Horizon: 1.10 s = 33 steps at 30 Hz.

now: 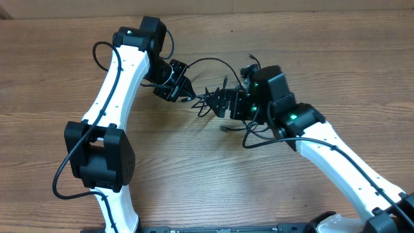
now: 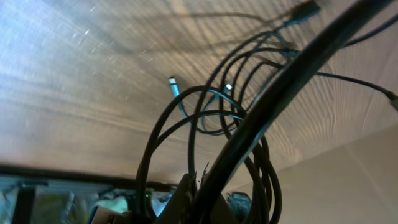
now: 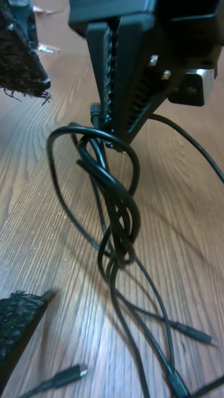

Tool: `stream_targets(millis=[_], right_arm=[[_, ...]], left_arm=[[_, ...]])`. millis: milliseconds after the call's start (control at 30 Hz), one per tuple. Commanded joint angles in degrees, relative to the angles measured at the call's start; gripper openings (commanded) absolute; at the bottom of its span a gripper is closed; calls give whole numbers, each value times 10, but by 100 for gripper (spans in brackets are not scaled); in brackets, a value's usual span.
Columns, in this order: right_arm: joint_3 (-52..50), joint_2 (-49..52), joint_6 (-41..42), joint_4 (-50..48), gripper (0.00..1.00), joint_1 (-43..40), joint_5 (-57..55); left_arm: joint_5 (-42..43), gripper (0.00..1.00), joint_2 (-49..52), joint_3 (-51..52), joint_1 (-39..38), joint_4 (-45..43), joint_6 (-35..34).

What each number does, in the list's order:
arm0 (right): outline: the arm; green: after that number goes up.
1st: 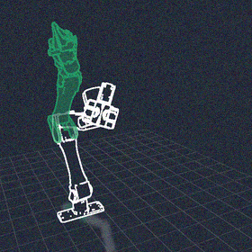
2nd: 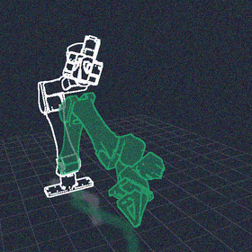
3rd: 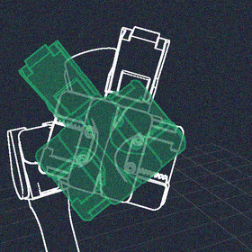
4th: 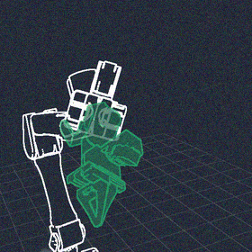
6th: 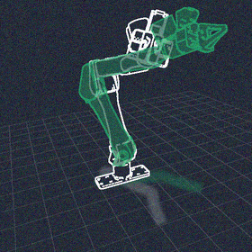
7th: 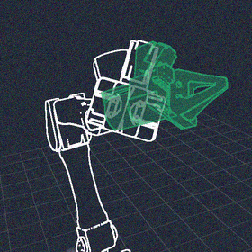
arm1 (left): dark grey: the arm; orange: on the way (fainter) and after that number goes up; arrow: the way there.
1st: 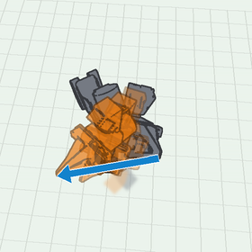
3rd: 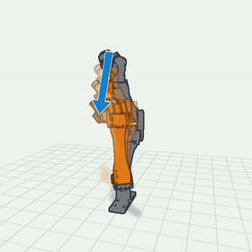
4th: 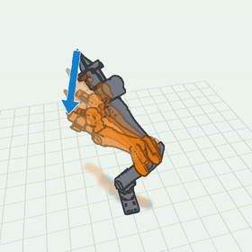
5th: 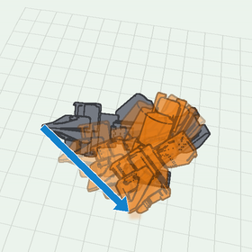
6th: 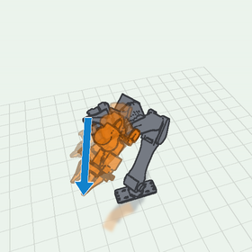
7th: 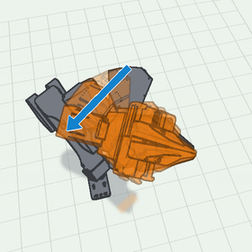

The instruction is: Untangle cables

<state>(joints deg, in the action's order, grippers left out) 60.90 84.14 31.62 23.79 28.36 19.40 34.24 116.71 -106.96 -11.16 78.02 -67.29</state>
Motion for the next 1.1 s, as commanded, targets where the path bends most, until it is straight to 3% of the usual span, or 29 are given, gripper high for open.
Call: stream_targets(millis=[0,133,200,233,333,500,733,833,967,1067], right_arm=[[5,31,-7,-41,100,25,-36],[5,51,-6,-57,90,32,-37],[5,56,-6,-59,78,32,-40],[5,56,-6,-59,65,32,-44],[5,57,-6,-59,45,32,-57],[2,57,-6,-60,4,31,-166],[2,57,-3,-61,4,28,-238],[2,57,2,-41,4,11,-296],[2,57,16,-3,4,-65,-347],[2,57,15,16,4,-140,-355]], left_arm=[[3,4,2,1,-2,16,-82],[3,4,2,1,-2,18,-79],[3,4,2,1,-2,19,-79],[3,4,2,1,-2,19,-79],[16,4,2,1,-2,18,-75],[37,4,2,1,-2,17,-6],[49,4,2,1,2,17,54],[63,4,-3,0,16,17,123],[44,4,-24,-8,63,17,244],[-16,4,-58,-9,109,17,269]])
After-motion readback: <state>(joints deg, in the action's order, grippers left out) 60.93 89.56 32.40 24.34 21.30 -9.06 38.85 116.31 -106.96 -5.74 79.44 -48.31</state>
